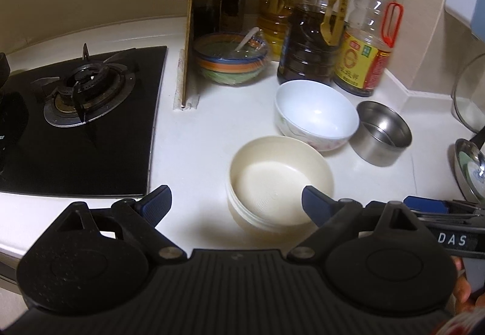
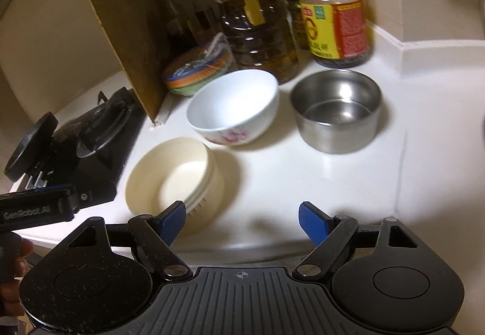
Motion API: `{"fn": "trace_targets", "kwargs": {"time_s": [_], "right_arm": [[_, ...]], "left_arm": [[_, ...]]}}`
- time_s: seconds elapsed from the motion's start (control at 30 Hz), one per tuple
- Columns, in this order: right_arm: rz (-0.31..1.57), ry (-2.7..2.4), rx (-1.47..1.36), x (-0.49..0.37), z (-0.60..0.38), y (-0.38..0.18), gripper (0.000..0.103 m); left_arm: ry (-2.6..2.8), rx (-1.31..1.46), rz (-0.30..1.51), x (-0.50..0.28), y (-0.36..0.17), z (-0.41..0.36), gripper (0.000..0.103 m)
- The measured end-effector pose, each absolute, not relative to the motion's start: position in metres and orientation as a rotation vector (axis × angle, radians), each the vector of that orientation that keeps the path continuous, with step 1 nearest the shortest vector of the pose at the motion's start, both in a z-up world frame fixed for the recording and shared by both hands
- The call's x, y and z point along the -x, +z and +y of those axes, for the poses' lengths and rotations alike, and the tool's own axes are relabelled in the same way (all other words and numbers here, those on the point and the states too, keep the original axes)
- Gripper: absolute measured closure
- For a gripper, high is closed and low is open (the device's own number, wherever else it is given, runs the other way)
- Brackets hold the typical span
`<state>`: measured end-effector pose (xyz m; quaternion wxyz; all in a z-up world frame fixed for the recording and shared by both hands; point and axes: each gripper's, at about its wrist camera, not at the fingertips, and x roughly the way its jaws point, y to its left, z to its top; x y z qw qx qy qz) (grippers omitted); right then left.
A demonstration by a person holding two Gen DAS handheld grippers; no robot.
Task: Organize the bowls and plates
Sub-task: 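Move the right tool away from the basin to the cream bowl stack, then close the right tool on the rim of the cream bowl stack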
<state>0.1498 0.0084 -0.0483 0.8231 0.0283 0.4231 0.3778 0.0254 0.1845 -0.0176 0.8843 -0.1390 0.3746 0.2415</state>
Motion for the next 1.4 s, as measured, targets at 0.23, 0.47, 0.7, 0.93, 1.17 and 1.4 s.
{"fn": "trace_targets", "kwargs": {"time_s": [0.23,0.47,0.7,0.93,1.17,1.4], "right_arm": [[0.888,0.833,-0.056,-0.154,0.031,-0.053,0.035],[0.89,0.835,-0.044,-0.163,0.05,-0.057,0.048],[0.911,0.829,-0.031,-0.168,0.063,-0.067,0.058],[0.933,0.813,-0.021,-0.17,0.074,-0.073,0.069],[0.934,0.803,-0.012,-0.167,0.081,-0.076,0.084],[0.923,0.798,0.02,-0.158,0.089,-0.074,0.088]], "left_arm": [[0.489,0.309,0.809,-0.039,-0.033,0.2,0.017],[0.473,0.319,0.836,-0.053,-0.046,0.213,0.026],[0.47,0.33,0.864,-0.061,-0.057,0.224,0.036],[0.45,0.344,0.884,-0.066,-0.066,0.232,0.049],[0.418,0.36,0.904,-0.065,-0.072,0.236,0.07],[0.379,0.366,0.887,-0.055,-0.069,0.233,0.088]]}}
